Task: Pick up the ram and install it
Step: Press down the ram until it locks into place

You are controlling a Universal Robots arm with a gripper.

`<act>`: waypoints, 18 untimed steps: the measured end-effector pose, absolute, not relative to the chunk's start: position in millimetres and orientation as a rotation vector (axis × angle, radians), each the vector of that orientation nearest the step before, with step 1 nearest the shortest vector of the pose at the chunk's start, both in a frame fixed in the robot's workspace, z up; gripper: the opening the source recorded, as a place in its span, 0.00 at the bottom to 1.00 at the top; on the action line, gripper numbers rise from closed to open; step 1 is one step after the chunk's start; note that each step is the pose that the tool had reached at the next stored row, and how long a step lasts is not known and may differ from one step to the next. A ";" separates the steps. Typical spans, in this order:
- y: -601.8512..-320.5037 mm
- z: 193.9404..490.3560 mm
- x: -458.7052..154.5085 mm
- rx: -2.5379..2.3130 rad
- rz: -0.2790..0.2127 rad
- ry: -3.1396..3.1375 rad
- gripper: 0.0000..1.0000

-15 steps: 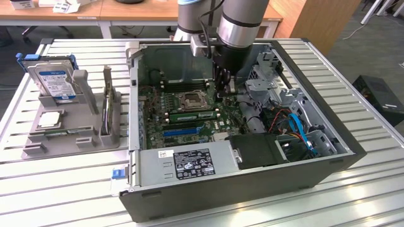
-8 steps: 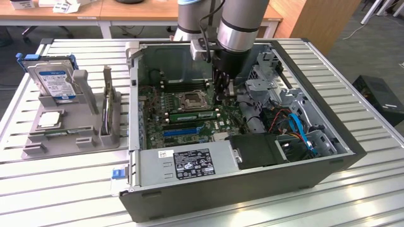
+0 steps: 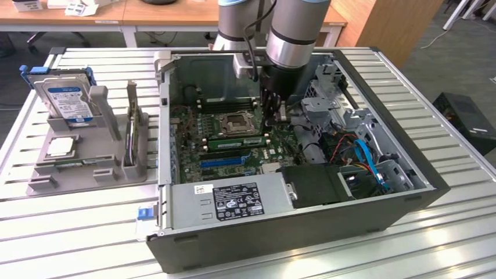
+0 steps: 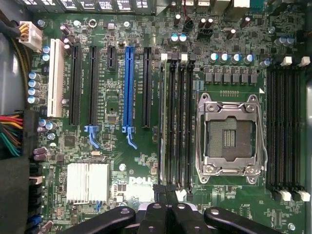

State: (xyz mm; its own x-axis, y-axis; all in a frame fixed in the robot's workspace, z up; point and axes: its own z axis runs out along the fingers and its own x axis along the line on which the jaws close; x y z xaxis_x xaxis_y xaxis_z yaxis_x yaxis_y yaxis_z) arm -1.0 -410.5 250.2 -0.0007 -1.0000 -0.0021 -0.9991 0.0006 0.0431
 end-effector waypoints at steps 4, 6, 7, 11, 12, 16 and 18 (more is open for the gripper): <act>-410.5 245.9 -1.0 2.200 -0.050 -2.201 0.11; -410.5 243.7 -1.0 2.200 -0.050 -2.201 0.11; -410.5 242.6 -1.0 2.200 -0.050 -2.201 0.11; -410.5 238.6 -1.0 2.200 -0.050 -2.201 0.11; -410.5 237.7 -1.0 2.200 -0.050 -2.201 0.11; -410.6 237.4 -1.0 2.200 -0.050 -2.201 0.11; -410.5 237.4 -0.5 2.200 -0.050 -2.201 0.11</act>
